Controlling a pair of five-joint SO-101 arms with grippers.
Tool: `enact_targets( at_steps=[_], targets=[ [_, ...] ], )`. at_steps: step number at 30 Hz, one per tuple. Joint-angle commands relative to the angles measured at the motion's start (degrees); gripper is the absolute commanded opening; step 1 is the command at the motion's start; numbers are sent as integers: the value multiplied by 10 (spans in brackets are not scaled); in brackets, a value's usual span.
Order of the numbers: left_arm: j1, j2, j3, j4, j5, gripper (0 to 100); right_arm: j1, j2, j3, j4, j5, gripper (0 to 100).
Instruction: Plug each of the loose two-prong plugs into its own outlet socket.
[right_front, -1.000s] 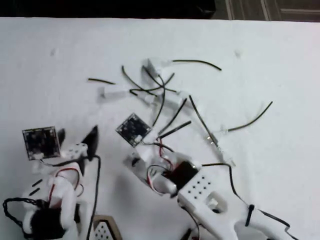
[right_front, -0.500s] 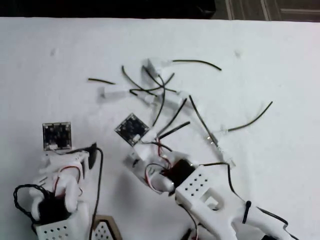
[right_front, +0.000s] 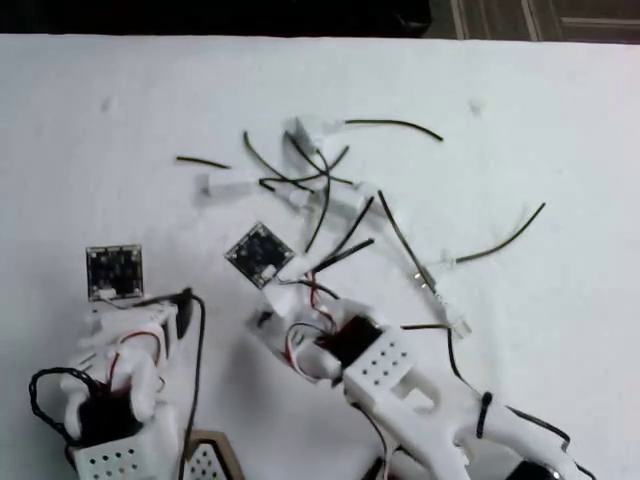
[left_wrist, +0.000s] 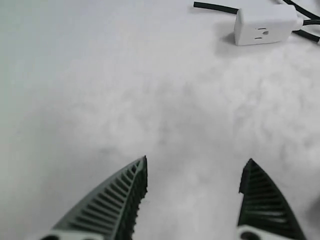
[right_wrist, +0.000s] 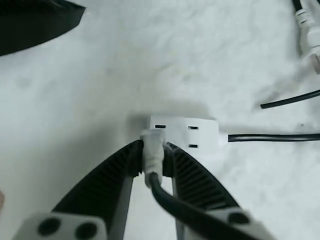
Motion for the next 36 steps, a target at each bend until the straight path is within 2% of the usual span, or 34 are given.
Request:
enact_targets(
  at_steps=[1,10,20,29,36],
  targets=[
    [-13,-3,-2,-13,-4,301,16,49,-47,-20,0,17],
    [-15,-3,-2,-13,-4,301,30,88,-74,-17,22,17],
    [-15,-3,-2,-13,-4,301,22,92,-92,35,29,17],
    [-15,-3,-2,-13,-4,301,25,228,-141,34,50,17],
    [-16,-4,-2,-13,-4,301,23,251,-142,31,50,17]
  ],
)
